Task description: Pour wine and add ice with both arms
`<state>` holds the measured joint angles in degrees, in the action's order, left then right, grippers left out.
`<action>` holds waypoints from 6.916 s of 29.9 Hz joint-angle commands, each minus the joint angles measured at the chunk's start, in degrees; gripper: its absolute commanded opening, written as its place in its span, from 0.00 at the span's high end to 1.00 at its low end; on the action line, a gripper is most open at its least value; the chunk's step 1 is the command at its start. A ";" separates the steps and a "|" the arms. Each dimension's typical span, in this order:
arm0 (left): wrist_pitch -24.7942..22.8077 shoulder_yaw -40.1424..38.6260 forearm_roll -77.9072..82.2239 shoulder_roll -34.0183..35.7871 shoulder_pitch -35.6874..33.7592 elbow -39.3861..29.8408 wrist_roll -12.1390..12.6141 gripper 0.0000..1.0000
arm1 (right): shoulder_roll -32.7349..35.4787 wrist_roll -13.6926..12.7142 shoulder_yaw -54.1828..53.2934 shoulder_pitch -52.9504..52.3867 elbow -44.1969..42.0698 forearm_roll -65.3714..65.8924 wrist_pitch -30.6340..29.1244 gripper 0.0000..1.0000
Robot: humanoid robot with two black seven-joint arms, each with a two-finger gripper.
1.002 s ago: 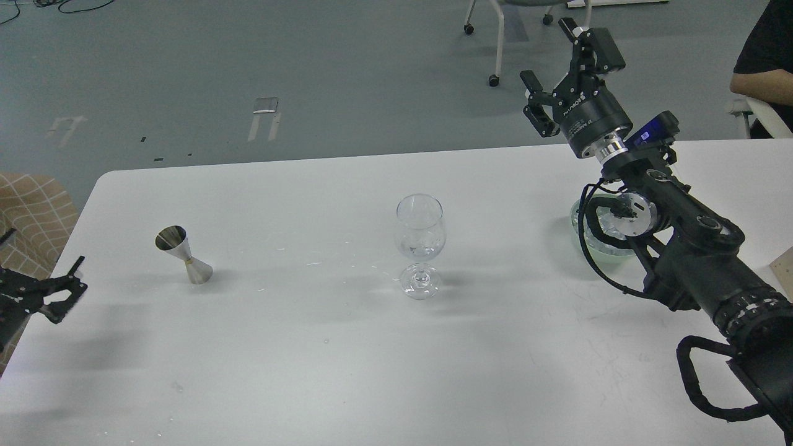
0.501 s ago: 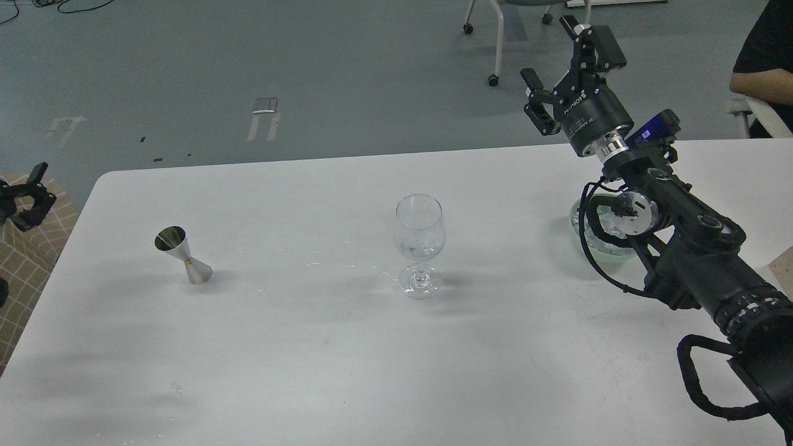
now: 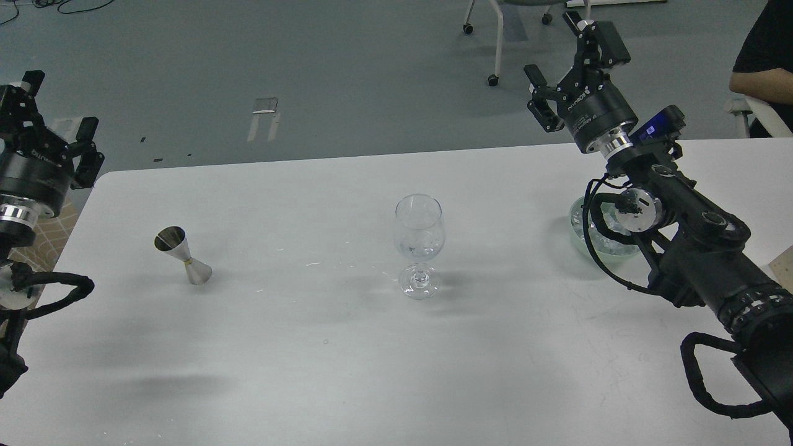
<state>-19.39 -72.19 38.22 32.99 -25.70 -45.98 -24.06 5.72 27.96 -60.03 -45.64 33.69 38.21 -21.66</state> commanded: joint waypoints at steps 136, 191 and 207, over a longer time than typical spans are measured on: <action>-1.00 16.20 3.53 -5.92 -7.87 -0.43 6.57 0.01 | 43.59 -3.00 40.34 -1.29 46.99 69.37 36.08 1.00; -1.00 16.20 3.53 -5.83 -7.87 -0.43 6.57 0.01 | 19.77 -3.52 47.55 -11.92 38.64 69.02 29.75 0.69; -1.00 16.20 3.53 -5.74 -7.96 -0.43 6.57 0.01 | 19.85 -3.61 47.46 -12.10 38.64 68.93 30.10 0.55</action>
<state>-20.39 -55.99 41.75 27.17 -33.65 -46.41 -17.49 25.49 24.43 -12.48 -57.67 72.32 107.23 8.25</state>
